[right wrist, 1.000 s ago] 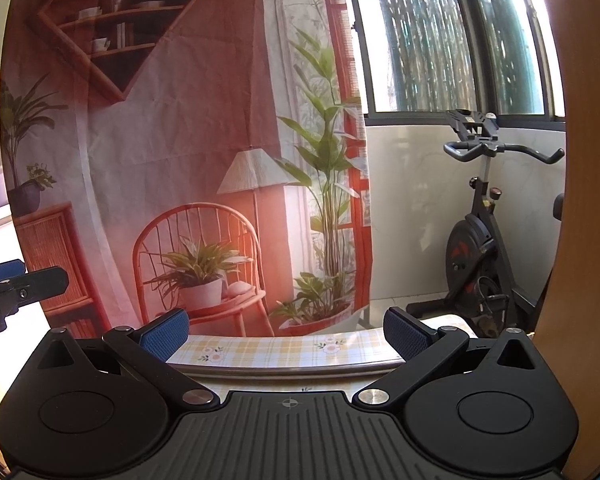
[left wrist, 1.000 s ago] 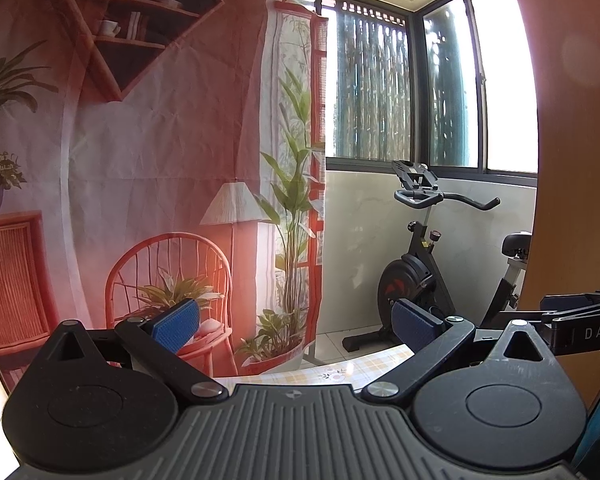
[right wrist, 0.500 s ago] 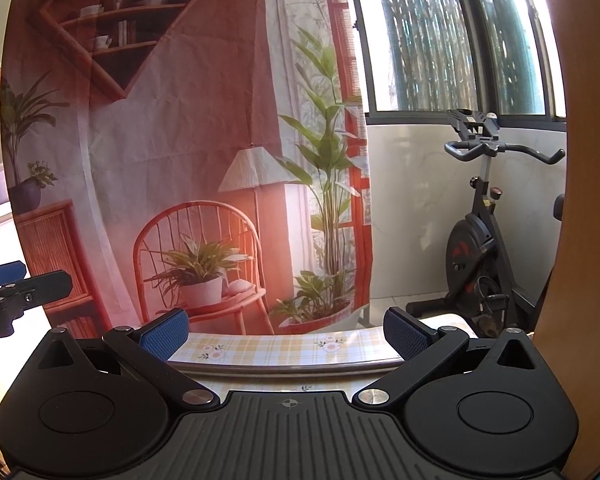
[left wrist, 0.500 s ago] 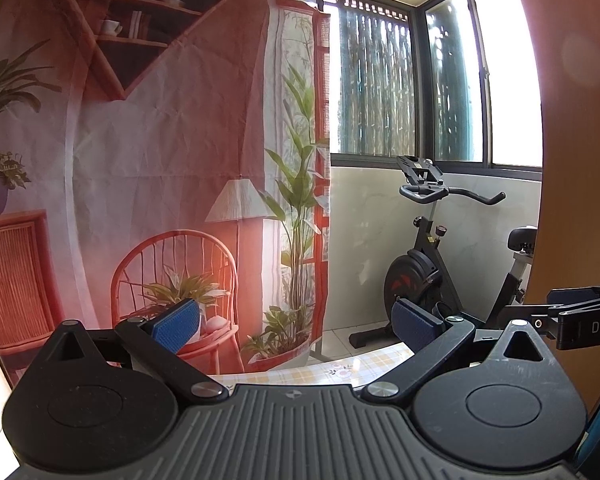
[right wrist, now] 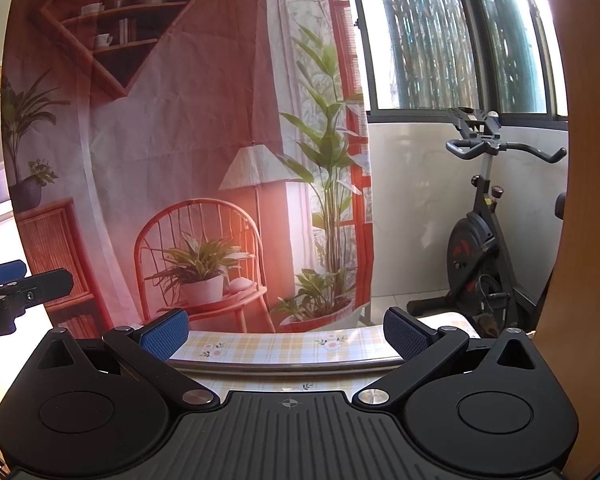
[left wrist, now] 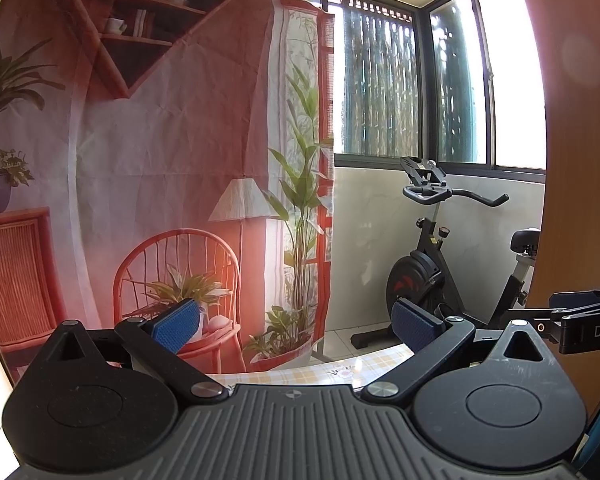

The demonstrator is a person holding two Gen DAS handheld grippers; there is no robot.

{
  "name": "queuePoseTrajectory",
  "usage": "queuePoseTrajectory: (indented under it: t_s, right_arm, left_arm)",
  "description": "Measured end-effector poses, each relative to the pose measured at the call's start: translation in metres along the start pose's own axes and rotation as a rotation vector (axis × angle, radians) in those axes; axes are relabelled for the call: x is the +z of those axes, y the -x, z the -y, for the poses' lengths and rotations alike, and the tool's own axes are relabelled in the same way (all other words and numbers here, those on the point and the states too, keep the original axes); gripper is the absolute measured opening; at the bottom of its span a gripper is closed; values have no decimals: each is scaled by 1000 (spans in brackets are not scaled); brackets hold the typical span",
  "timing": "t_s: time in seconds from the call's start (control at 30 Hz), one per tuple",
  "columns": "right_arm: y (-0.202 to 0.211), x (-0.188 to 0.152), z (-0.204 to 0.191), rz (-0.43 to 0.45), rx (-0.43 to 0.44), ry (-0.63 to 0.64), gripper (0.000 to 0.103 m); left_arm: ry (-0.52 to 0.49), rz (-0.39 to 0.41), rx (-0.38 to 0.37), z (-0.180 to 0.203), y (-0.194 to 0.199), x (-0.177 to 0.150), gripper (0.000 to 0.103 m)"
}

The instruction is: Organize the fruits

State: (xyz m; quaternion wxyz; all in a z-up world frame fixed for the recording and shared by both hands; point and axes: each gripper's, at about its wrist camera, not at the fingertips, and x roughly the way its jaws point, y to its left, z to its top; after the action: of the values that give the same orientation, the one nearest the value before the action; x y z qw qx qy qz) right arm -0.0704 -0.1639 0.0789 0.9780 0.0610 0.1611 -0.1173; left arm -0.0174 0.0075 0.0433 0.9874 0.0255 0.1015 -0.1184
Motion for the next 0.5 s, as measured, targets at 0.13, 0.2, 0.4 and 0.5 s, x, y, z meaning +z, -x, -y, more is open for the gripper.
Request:
queuePoseTrajectory:
  t_s: [0.13,0.2,0.4,0.5]
  right_arm:
    - [0,0,0,-1,0,0,103]
    - [0,-1,0,-2,0,0,103]
    - [0,0,0,-1,0,0,103]
    - [-1,0,-1,-2,0,0,103]
  left_arm:
    - [2,-2,1,0,0,1,103]
    - [2,-2,0,0,0,1,103]
    - [2,-3,-1,-1,0,1,103]
    - [2,-5,1,-1,0,1,103]
